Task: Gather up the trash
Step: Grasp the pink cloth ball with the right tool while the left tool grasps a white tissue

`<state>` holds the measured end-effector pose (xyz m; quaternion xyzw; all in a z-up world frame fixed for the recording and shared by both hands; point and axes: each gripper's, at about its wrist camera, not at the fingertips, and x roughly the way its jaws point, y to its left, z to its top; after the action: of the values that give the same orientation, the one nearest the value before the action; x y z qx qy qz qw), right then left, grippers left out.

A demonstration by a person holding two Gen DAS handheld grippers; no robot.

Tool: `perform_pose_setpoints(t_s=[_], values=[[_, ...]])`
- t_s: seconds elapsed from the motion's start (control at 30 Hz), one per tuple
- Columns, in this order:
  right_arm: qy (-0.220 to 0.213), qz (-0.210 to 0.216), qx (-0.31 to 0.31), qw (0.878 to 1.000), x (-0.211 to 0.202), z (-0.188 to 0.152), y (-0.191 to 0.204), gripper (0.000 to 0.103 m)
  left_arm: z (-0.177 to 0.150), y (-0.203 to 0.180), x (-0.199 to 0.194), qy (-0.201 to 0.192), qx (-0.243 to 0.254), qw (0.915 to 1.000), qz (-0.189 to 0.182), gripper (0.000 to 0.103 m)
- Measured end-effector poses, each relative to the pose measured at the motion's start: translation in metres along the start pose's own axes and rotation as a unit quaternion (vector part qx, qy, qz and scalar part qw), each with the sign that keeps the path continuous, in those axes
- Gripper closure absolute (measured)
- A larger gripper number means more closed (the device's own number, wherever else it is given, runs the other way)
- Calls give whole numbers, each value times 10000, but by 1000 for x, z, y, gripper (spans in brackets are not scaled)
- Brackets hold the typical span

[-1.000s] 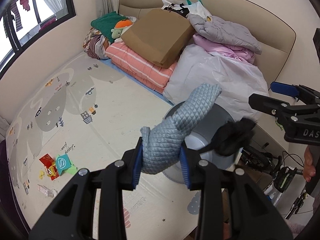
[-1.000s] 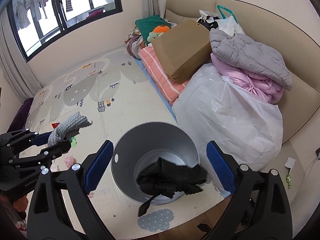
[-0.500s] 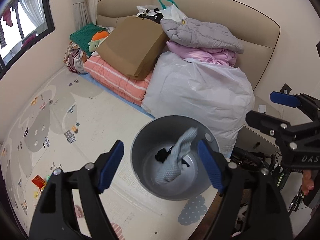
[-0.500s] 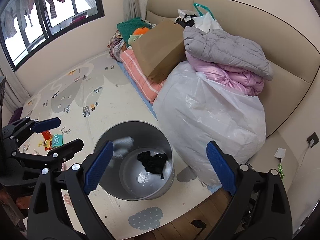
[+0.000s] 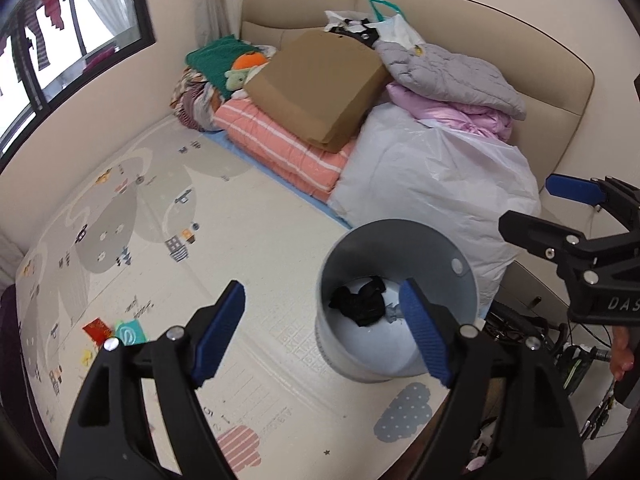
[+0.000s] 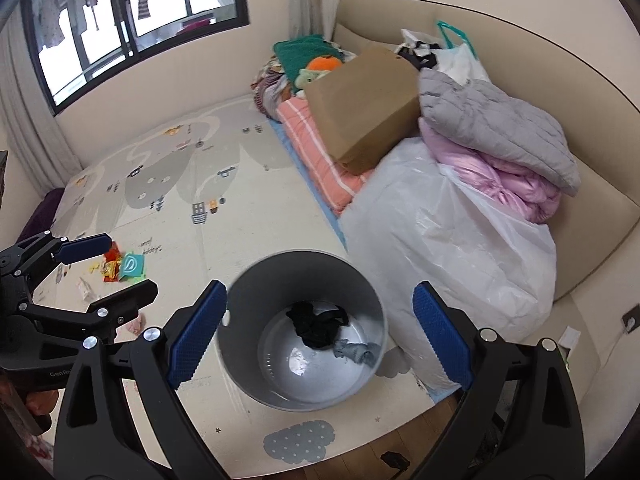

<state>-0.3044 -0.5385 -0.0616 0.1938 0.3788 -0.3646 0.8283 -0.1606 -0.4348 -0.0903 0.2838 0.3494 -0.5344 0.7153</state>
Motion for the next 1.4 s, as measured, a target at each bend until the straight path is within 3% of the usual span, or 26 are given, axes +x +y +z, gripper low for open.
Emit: perform_pose_setpoints(t_s=[0.2, 0.43, 0.63, 0.87, 1.03, 1.2, 1.4], values=[[29, 775, -945, 9925, 19, 22, 90, 12, -41, 75, -32, 79, -954, 9917, 853, 23], [73, 1599, -1916, 9683, 23, 21, 223, 12, -107, 167, -82, 115, -2052, 9651, 1625, 21], [164, 1960, -2372, 9514, 20, 0, 330, 12, -169, 238, -114, 187, -2604, 9444, 1999, 20], [399, 2050, -2532, 9446, 28, -35, 428, 12, -243, 321, -135, 400, -3048, 9276, 2122, 20], [629, 1932, -2465, 9476, 51, -58, 473, 12, -286, 365, -135, 592, -3240, 9214, 2060, 20], [838, 1753, -2504, 9484, 90, -80, 503, 12, -319, 394, -108, 864, -3343, 9177, 1966, 20], [1179, 1517, -2584, 9468, 169, -112, 518, 12, -354, 415, -50, 1113, -3544, 9106, 1815, 20]])
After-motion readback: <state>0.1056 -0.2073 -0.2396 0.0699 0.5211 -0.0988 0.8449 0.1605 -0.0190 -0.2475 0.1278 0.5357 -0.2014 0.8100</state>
